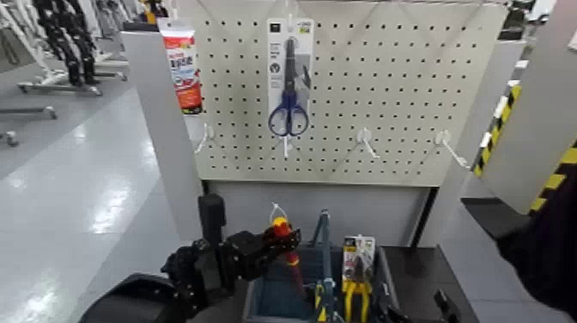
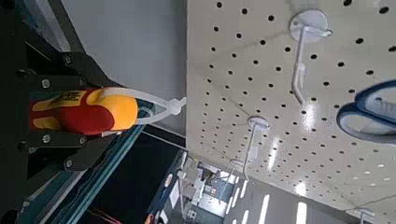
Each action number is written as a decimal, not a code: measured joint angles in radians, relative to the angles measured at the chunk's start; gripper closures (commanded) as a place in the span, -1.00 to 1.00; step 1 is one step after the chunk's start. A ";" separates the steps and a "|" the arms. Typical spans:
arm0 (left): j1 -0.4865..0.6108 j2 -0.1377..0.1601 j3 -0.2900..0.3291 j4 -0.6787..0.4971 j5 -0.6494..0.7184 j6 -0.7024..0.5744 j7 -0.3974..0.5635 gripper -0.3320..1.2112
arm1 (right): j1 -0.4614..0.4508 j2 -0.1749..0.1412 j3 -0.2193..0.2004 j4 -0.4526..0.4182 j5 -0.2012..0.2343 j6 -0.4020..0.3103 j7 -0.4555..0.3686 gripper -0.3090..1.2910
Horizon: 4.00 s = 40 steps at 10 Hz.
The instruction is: Put the red screwdriver into the crate.
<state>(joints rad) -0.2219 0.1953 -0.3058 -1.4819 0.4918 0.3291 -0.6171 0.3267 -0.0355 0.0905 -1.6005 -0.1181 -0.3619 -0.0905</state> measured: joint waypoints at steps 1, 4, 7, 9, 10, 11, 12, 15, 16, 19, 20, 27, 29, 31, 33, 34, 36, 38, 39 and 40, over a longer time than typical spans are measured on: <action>-0.003 -0.006 -0.014 0.040 0.034 -0.030 0.008 0.80 | 0.000 0.000 0.000 0.000 -0.001 0.000 0.000 -0.45; -0.013 -0.011 -0.061 0.104 0.106 -0.050 0.030 0.80 | 0.000 0.002 0.000 0.001 -0.002 -0.001 0.000 -0.45; -0.023 -0.014 -0.087 0.117 0.151 -0.009 0.065 0.80 | 0.001 0.003 0.000 0.001 -0.003 -0.002 0.000 -0.45; -0.023 -0.014 -0.091 0.118 0.180 0.003 0.073 0.51 | 0.001 0.003 0.000 0.001 -0.003 -0.002 0.000 -0.45; -0.022 -0.014 -0.088 0.116 0.186 0.002 0.077 0.04 | 0.002 0.004 0.000 0.001 -0.003 -0.002 0.000 -0.45; -0.018 -0.013 -0.085 0.113 0.191 -0.006 0.083 -0.29 | 0.003 0.004 -0.001 0.001 -0.004 -0.002 0.000 -0.45; -0.013 -0.012 -0.082 0.108 0.194 -0.018 0.098 -0.43 | 0.003 0.004 -0.002 0.000 -0.004 -0.002 0.000 -0.45; 0.005 -0.009 -0.060 0.066 0.173 -0.048 0.125 -0.39 | 0.003 0.005 -0.003 0.000 -0.005 -0.002 0.000 -0.45; 0.008 -0.008 -0.051 0.045 0.147 -0.048 0.128 -0.39 | 0.003 0.005 -0.003 0.001 -0.005 -0.002 0.000 -0.45; 0.023 -0.005 -0.033 -0.023 0.060 -0.064 0.165 -0.38 | 0.004 0.005 -0.003 -0.001 -0.005 -0.002 0.000 -0.45; 0.031 -0.005 -0.025 -0.047 0.022 -0.074 0.178 -0.38 | 0.005 0.005 -0.003 -0.002 -0.005 -0.002 0.000 -0.45; 0.200 -0.016 0.082 -0.204 -0.245 -0.206 0.375 -0.42 | 0.009 0.003 -0.005 -0.008 -0.005 -0.014 0.003 -0.45; 0.256 -0.025 0.118 -0.221 -0.304 -0.254 0.408 -0.41 | 0.009 0.001 -0.006 -0.009 -0.005 -0.018 0.004 -0.45; 0.311 -0.024 0.127 -0.217 -0.327 -0.343 0.498 -0.41 | 0.009 -0.001 -0.006 -0.009 -0.005 -0.018 0.004 -0.45; 0.354 -0.023 0.131 -0.212 -0.353 -0.414 0.565 -0.41 | 0.010 -0.001 -0.009 -0.010 -0.005 -0.012 0.003 -0.45; 0.376 -0.022 0.130 -0.210 -0.360 -0.449 0.617 -0.41 | 0.010 -0.002 -0.009 -0.011 -0.005 -0.010 0.003 -0.45; 0.407 -0.020 0.133 -0.209 -0.371 -0.485 0.641 -0.41 | 0.010 -0.003 -0.009 -0.012 -0.002 -0.005 0.004 -0.45; 0.434 -0.018 0.141 -0.211 -0.379 -0.515 0.646 -0.41 | 0.010 -0.003 -0.009 -0.015 0.005 -0.003 0.004 -0.45; 0.448 -0.018 0.144 -0.211 -0.382 -0.528 0.653 -0.41 | 0.010 -0.003 -0.010 -0.016 0.007 0.000 0.003 -0.45; 0.456 -0.018 0.145 -0.212 -0.386 -0.538 0.656 -0.41 | 0.011 -0.003 -0.010 -0.017 0.008 0.004 0.003 -0.45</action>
<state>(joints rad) 0.2343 0.1775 -0.1613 -1.6935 0.1060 -0.2091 0.0387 0.3373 -0.0384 0.0802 -1.6176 -0.1103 -0.3577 -0.0874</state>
